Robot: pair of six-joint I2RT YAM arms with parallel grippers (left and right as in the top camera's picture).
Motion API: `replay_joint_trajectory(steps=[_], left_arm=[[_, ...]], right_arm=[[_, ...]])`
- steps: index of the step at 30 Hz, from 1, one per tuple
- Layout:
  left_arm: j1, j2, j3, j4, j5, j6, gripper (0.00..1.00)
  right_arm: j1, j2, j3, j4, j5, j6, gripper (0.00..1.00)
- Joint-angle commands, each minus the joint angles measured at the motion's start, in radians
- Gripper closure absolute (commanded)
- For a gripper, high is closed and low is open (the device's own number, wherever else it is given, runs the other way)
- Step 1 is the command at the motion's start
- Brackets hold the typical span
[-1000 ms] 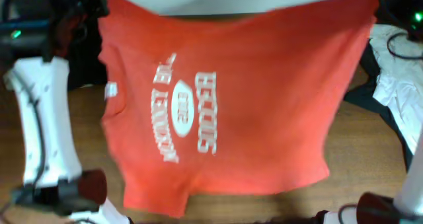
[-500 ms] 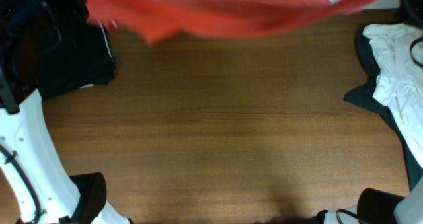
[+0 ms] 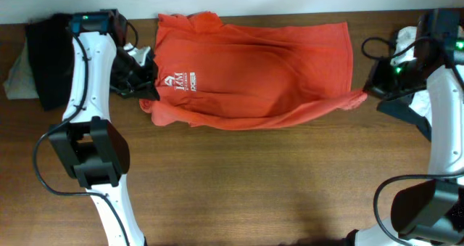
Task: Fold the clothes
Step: 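Lift the T-shirt with both grippers, shake it out, lay it flat, then grasp the bottom hem with both grippers and fold it up toward the collar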
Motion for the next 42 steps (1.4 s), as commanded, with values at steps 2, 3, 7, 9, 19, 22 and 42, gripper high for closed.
replay_joint_trajectory(steps=[2,3,7,9,19,22,42], left_arm=[[-0.061,-0.083,-0.115,-0.005,0.019,0.029,1.00],[-0.071,-0.105,-0.137,-0.005,0.017,0.029,0.99],[-0.079,-0.241,-0.154,-0.002,-0.014,0.028,0.99],[-0.077,-0.316,-0.154,-0.003,-0.060,0.028,0.99],[-0.080,-0.395,-0.517,0.043,-0.066,0.024,0.99],[-0.076,-0.436,-0.643,0.103,-0.068,-0.010,1.00],[-0.074,-0.809,-0.709,0.102,-0.149,-0.157,1.00]], right_arm=[[-0.026,-0.031,-0.013,-0.038,0.172,0.058,0.96],[-0.034,-0.031,-0.013,-0.040,0.201,0.064,0.96],[-0.089,-0.031,-0.013,-0.025,0.224,0.063,0.96],[-0.102,-0.031,-0.013,-0.015,0.223,0.059,0.96],[-0.076,-0.029,-0.192,0.095,0.226,0.075,0.96],[-0.103,-0.036,-0.206,0.080,0.232,0.102,0.96],[-0.159,-0.346,-0.414,-0.024,0.266,0.105,0.96]])
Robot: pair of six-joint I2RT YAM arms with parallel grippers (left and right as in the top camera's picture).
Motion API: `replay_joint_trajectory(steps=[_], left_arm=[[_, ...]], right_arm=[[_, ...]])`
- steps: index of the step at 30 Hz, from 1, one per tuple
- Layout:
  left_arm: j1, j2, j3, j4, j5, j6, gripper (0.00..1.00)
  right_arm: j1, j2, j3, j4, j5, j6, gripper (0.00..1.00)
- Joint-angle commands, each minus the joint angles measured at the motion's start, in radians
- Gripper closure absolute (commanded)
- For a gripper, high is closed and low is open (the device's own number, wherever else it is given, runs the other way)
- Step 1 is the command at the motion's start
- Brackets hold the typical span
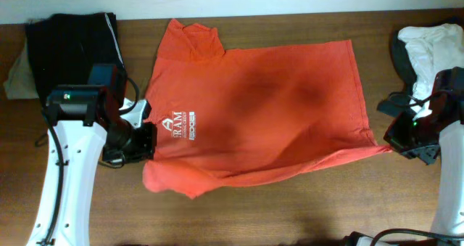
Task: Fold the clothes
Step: 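Grasp the bottom hem with both grippers and fold it up toward the collar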
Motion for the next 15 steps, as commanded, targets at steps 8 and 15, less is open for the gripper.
replay_joint_trajectory(steps=[8,15], left_arm=[[0.008,-0.017,-0.021,0.301,-0.161,-0.138,0.99],[0.058,-0.003,-0.112,0.538,-0.182,-0.141,0.99]], right_arm=[[-0.004,-0.019,-0.015,0.195,0.020,0.012,0.96],[-0.004,0.049,-0.037,0.357,-0.008,0.013,0.96]])
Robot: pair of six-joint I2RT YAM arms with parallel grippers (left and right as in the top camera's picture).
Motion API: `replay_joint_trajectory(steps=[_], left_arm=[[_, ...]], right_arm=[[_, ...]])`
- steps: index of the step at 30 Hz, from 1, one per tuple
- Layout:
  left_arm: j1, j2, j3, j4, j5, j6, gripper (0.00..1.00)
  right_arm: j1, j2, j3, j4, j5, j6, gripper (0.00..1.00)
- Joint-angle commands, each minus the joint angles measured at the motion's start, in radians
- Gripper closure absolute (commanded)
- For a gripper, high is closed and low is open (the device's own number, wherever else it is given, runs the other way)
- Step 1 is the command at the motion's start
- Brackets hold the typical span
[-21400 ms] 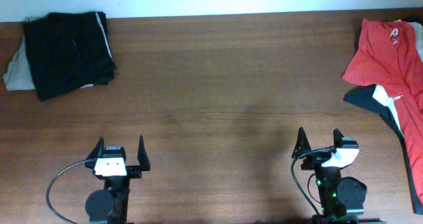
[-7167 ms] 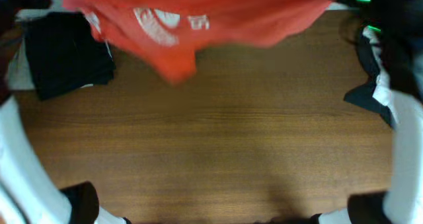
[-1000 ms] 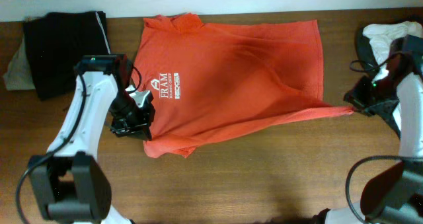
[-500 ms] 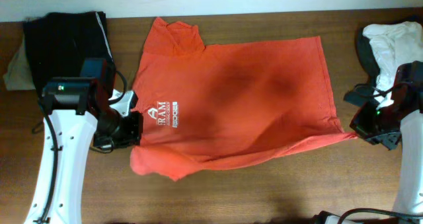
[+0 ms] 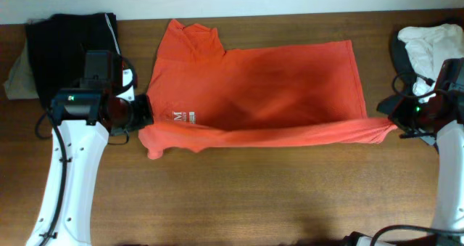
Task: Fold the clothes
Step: 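Grasp the bottom hem with both grippers and fold it up toward the collar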
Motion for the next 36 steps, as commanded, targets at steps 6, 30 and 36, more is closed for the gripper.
replay_joint_trajectory(steps=[6,30,36], left_arm=[[0.055,-0.004,-0.095,0.185,-0.039,-0.018,1.00],[0.055,0.318,-0.194,0.606,-0.038,-0.017,0.99],[0.061,0.343,-0.175,0.643,-0.040,-0.011,0.22]], right_arm=[[-0.003,0.080,-0.012,0.141,-0.077,0.008,0.96],[0.054,0.357,-0.014,0.351,-0.073,0.016,0.86],[0.064,0.361,0.025,0.375,-0.071,0.012,0.01]])
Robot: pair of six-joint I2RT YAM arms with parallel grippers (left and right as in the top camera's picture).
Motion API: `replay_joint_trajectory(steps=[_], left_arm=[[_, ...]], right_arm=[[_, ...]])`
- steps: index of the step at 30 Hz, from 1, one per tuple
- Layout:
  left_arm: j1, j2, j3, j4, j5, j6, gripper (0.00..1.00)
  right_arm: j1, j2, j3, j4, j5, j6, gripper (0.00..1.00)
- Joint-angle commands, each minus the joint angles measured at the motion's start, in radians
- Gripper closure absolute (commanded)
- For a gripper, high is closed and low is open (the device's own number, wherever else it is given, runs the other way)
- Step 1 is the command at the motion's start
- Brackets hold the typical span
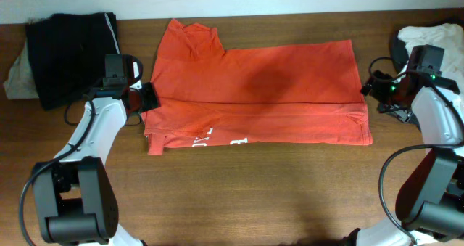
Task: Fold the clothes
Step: 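Grasp the bottom hem with both grippers and fold it up toward the collar, then move both grippers to the top corners of the T-shirt and grasp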
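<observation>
An orange T-shirt (254, 86) lies flat across the far half of the wooden table (254, 195), collar at the far left. A long crease runs across it, and the near band (290, 124) shows white lettering (217, 139) along its front edge. At the left end of the crease, my left gripper (148, 98) is shut on the shirt's edge. Over at the right end, my right gripper (367, 90) pinches the shirt's right edge. Both sets of fingertips are partly hidden by cloth.
A black garment (69, 54) lies over a beige cloth (14, 79) at the far left corner. A heap of white clothes (435, 43) sits at the far right, close behind my right arm. Cables trail from both wrists.
Both grippers moved away from the near side toward the shirt's middle, carrying the held edge. The near band, then raised in a taut strip, now lies flat with lettering showing.
First both grippers held the shirt's two ends near the table's far edge, the shirt bunched. Then the shirt lay drawn toward the near side, spread wider. Then its near edge was stretched taut between the grippers. Now that edge rests on the shirt's middle as a lengthwise fold.
</observation>
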Motion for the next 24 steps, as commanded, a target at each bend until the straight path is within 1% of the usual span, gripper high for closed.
replay_joint_trajectory(steps=[1,4,5,7,9,10,12,13,15,17,20,24], left_arm=[[0.018,0.009,0.034,0.003,-0.011,0.019,0.19],[0.040,0.003,0.148,-0.084,-0.015,0.026,0.17],[0.046,0.003,0.200,-0.116,-0.014,0.028,0.14],[0.046,0.003,0.313,-0.162,0.005,0.084,0.13],[0.036,0.003,0.402,-0.168,0.044,0.133,0.13],[0.031,0.004,0.429,-0.168,0.050,0.142,0.13],[0.018,0.020,0.508,-0.168,0.058,0.161,0.13],[0.006,0.060,0.593,-0.171,0.081,0.183,0.13],[-0.002,0.113,0.666,-0.178,0.109,0.195,0.13],[-0.006,0.186,0.737,-0.172,0.156,0.236,0.13],[-0.019,0.295,0.779,-0.085,0.165,0.264,0.13],[-0.038,0.475,0.779,0.085,0.235,0.275,0.13]], right_arm=[[0.003,0.002,0.061,-0.035,0.002,-0.003,0.01],[-0.010,0.002,0.200,-0.140,-0.002,-0.045,0.01],[-0.010,0.002,0.249,-0.174,-0.002,-0.063,0.01],[-0.008,0.002,0.371,-0.240,-0.009,-0.082,0.01],[0.005,0.002,0.452,-0.235,-0.103,-0.169,0.01],[0.011,0.002,0.473,-0.231,-0.128,-0.188,0.01],[0.034,0.004,0.514,-0.207,-0.130,-0.194,0.01],[0.053,0.006,0.526,-0.176,-0.130,-0.194,0.01],[0.076,0.011,0.526,-0.137,-0.129,-0.194,0.01],[0.099,0.038,0.526,-0.064,-0.125,-0.196,0.01],[0.123,0.089,0.526,0.023,-0.099,-0.195,0.02],[0.142,0.190,0.526,0.030,-0.103,-0.195,0.01]])
